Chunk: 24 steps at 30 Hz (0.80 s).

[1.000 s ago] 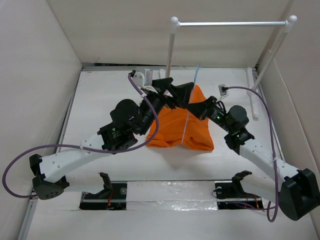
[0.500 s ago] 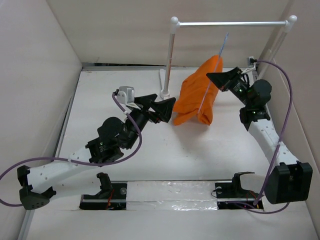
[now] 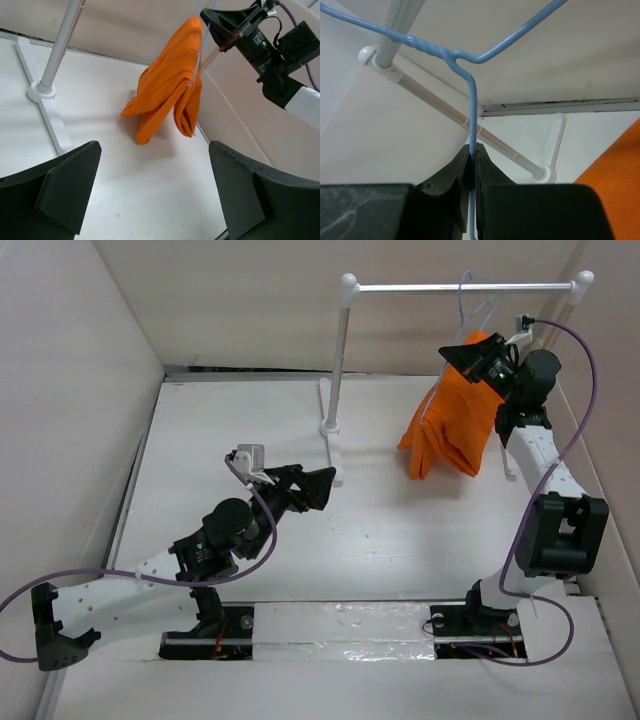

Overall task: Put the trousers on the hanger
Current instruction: Place the hanger at the clothesline.

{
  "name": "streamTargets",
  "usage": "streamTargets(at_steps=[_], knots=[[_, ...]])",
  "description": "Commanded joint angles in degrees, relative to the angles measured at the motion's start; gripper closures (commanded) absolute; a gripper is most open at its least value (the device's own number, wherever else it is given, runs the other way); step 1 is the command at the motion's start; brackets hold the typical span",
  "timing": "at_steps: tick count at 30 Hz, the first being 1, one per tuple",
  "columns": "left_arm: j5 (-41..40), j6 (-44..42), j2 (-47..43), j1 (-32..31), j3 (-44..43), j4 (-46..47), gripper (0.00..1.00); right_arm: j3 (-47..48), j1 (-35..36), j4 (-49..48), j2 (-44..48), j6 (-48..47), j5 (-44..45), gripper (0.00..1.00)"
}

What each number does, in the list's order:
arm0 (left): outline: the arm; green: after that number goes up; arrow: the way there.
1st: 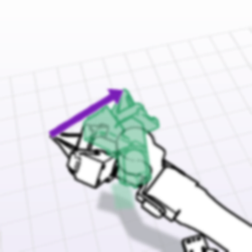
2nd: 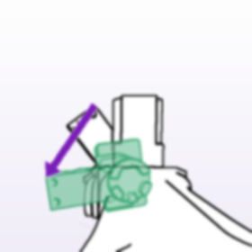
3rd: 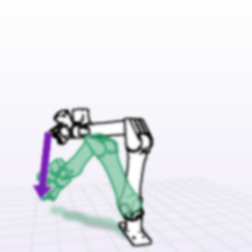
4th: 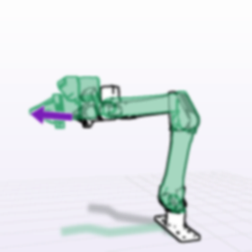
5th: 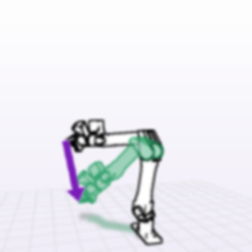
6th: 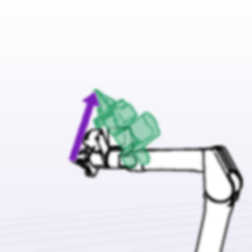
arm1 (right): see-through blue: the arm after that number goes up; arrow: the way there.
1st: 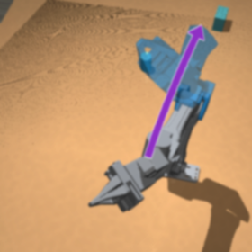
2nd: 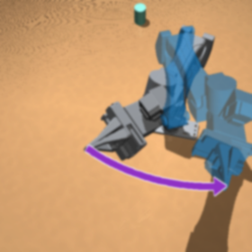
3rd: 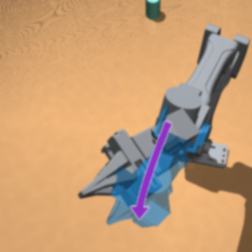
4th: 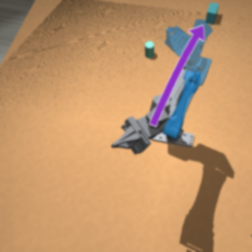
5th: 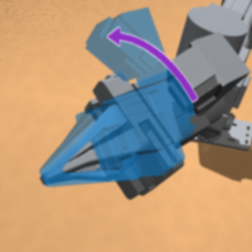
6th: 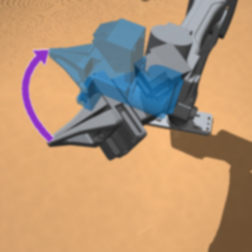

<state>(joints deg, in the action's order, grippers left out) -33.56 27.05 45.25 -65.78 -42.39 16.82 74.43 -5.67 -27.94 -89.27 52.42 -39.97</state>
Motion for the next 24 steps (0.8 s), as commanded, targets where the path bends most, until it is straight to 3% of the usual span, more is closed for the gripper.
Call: streamTargets(at_steps=[1, 10, 24], knots=[[-2.12, 2.57, -2.8, 0.3, 1.69, 0.59, 0.12, 9.74, -0.39, -7.67, -0.18, -0.91, -3.28, 1.0], [-1.86, 5.64, -1.4, 0.3, 5.04, -1.09, 0.12, 14.69, -1.71, -7.03, -5.64, -0.83, -5.56, 1.0], [-0.98, 6.96, -0.96, 0.3, 5.74, -0.56, 0.13, 2.56, -1.71, -17.49, -7.67, 2.24, -6.53, 1.0]])
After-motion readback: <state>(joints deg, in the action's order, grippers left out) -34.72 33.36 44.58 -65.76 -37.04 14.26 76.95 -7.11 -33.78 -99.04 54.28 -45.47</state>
